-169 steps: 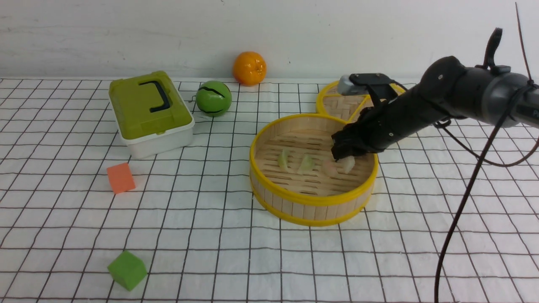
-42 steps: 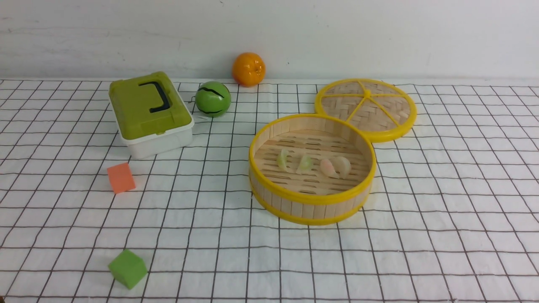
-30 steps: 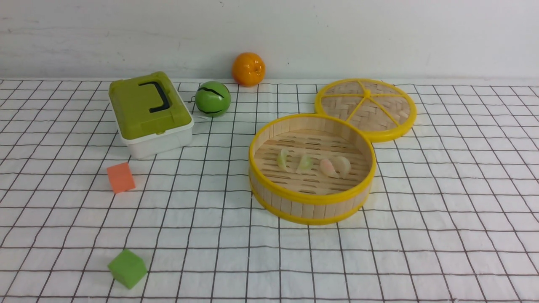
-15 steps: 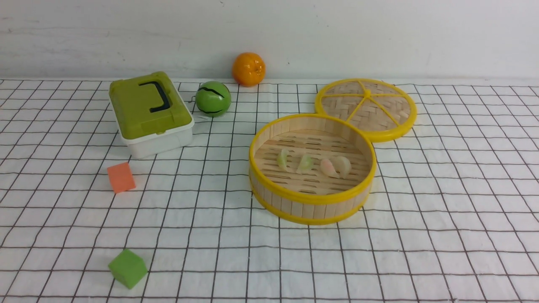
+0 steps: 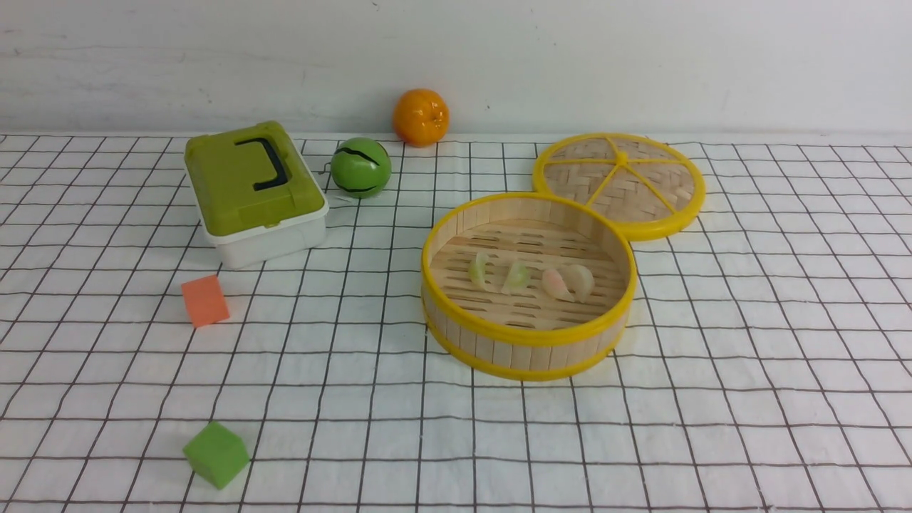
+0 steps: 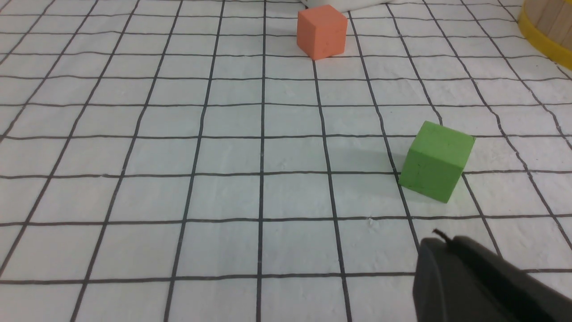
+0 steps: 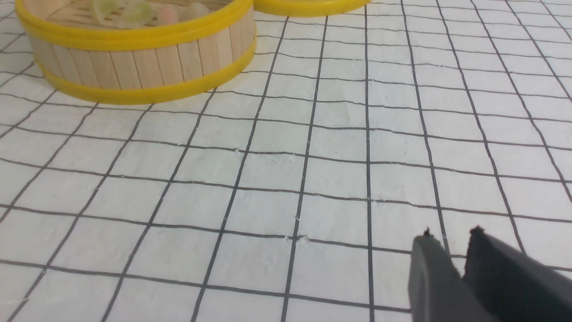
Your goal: Put the dumplings into the steamer on the table with the white tablecloth.
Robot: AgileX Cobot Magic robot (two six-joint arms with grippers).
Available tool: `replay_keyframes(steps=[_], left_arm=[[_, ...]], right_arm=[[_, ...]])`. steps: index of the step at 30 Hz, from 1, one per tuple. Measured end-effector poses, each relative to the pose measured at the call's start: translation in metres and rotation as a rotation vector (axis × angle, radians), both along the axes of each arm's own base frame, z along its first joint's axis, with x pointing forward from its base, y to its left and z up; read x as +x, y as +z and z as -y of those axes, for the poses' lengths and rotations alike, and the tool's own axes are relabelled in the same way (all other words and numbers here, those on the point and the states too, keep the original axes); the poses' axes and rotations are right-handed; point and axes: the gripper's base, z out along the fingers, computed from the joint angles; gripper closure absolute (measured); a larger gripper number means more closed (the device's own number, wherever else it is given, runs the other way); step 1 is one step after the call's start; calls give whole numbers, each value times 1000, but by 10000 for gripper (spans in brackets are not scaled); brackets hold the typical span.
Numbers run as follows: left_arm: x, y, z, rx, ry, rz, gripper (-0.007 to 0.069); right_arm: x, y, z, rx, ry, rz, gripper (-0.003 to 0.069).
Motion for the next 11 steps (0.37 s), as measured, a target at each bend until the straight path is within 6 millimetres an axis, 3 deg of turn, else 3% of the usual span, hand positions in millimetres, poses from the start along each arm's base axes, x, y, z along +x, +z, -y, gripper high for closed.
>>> replay_keyframes(steps=[11], left_arm=[[0, 0, 0, 0, 0, 0, 637]], right_arm=[[0, 0, 0, 0, 0, 0, 519]])
